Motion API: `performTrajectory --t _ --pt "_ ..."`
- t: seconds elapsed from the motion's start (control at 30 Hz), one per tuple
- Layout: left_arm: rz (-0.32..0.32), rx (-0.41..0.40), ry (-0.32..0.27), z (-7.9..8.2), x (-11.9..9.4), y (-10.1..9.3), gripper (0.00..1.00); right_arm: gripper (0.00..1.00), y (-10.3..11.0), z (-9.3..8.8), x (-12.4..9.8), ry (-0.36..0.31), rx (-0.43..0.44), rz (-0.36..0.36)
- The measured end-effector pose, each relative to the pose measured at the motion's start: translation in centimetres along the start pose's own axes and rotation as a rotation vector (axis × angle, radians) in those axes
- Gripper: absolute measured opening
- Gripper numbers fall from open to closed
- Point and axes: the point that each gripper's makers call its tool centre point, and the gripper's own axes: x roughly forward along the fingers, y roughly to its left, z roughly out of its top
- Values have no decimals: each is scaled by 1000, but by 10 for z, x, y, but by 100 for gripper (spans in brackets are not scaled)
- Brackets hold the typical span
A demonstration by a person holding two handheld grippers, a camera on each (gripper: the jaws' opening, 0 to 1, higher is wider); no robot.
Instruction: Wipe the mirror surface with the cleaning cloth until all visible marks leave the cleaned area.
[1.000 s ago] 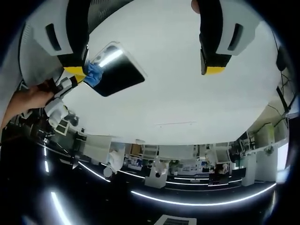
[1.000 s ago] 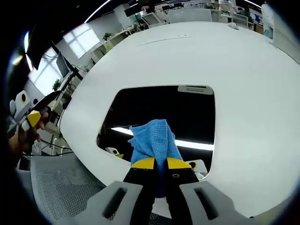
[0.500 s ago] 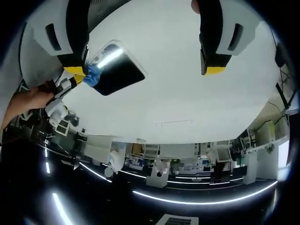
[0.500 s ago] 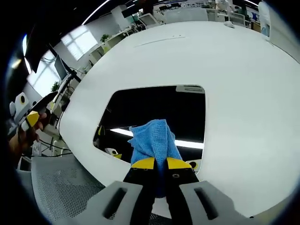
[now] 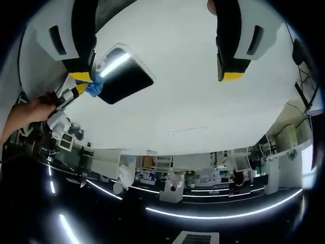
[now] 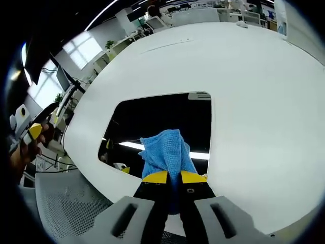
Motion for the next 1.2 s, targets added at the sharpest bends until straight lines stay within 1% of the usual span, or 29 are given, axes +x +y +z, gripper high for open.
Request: performTrajectory --t 0.17,0.2,0.23,0.27,0.37,0.57,0.83,1.0,1.2 --pt "-4 -6 4 -2 -1 2 99 2 -6 -1 -3 2 7 -10" --pt "-17 5 13 -4 -2 -1 99 2 -8 -1 -3 1 6 -13" --pt "-29 41 36 -10 -2 -2 99 2 -10 -2 -5 1 8 -16" --pt "-24 37 38 -12 -2 -2 99 2 -11 -2 -5 1 11 -17" --pt "-10 0 20 -9 -3 -1 99 2 -15 -2 -7 1 16 -22" --pt "-17 26 39 -11 2 -4 99 2 -20 -3 -9 4 26 -32" --pt "-25 9 28 -7 5 -5 99 2 -28 -4 -13 9 37 -44" --pt "-21 -7 18 -4 7 -1 99 2 -33 -5 -14 5 61 -53" --pt "-18 -15 12 -4 8 4 99 2 -32 -4 -13 8 62 -55"
